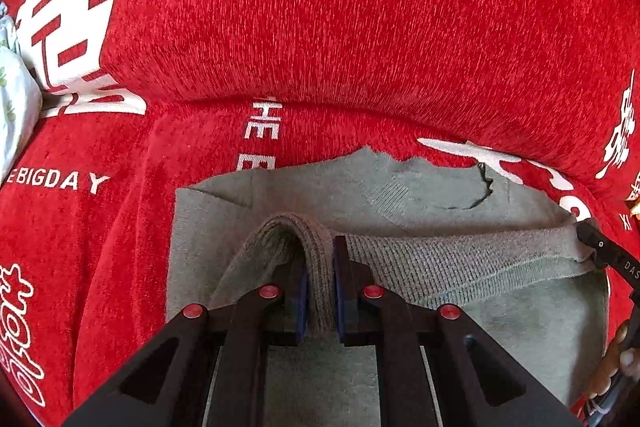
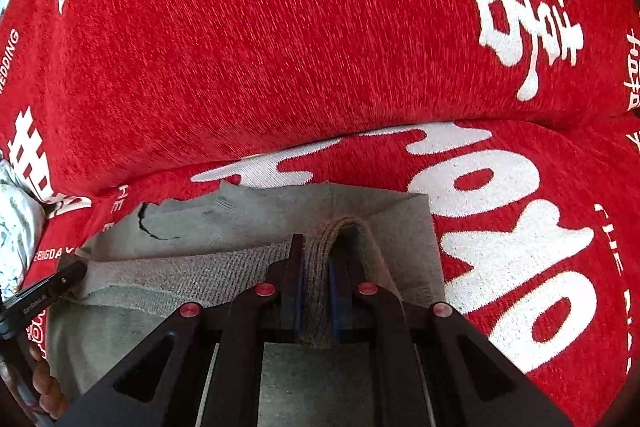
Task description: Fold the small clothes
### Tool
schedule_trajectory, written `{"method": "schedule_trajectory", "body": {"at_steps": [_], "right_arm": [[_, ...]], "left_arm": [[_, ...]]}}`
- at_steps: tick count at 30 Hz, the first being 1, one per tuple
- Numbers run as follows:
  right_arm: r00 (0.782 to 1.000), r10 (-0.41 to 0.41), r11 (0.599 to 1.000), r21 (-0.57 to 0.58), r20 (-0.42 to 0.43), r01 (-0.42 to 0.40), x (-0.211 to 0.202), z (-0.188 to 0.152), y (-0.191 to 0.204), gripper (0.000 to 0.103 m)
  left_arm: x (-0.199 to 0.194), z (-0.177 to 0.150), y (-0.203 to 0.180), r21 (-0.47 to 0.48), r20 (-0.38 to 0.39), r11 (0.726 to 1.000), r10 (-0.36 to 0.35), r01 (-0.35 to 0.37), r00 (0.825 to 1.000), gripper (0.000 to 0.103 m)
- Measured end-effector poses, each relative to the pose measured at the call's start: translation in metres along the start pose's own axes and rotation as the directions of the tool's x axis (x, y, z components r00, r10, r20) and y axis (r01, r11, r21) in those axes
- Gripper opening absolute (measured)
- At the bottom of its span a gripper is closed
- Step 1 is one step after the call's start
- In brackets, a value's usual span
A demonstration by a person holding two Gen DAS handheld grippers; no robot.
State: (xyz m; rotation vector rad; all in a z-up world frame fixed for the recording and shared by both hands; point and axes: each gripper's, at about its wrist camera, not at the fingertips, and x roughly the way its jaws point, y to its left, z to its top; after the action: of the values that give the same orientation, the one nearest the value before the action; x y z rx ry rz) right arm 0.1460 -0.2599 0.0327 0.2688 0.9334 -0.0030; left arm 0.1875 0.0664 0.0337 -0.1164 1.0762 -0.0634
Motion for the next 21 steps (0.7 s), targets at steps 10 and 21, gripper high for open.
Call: {"method": "schedule_trajectory", "body": {"at_steps": [10,21], "right_arm": [[0.999,0.031,1.0,-0.001,-0.041,-0.031,0.014,-0.001,-0.001,0.044],[0.999,-0.002,0.998,-0.059,0.036,0.004,-0.016,-0.003,0.005,0.082]], "left_arm": [[0.013,0.001,0.009,-0.053,-0.058,0.994,-0.095,0.092,0.994,0.047],[-0.014,0.006,0.05,-0.251,0.003,0.891,-0.39,0.378,0.921,0.078]]}}
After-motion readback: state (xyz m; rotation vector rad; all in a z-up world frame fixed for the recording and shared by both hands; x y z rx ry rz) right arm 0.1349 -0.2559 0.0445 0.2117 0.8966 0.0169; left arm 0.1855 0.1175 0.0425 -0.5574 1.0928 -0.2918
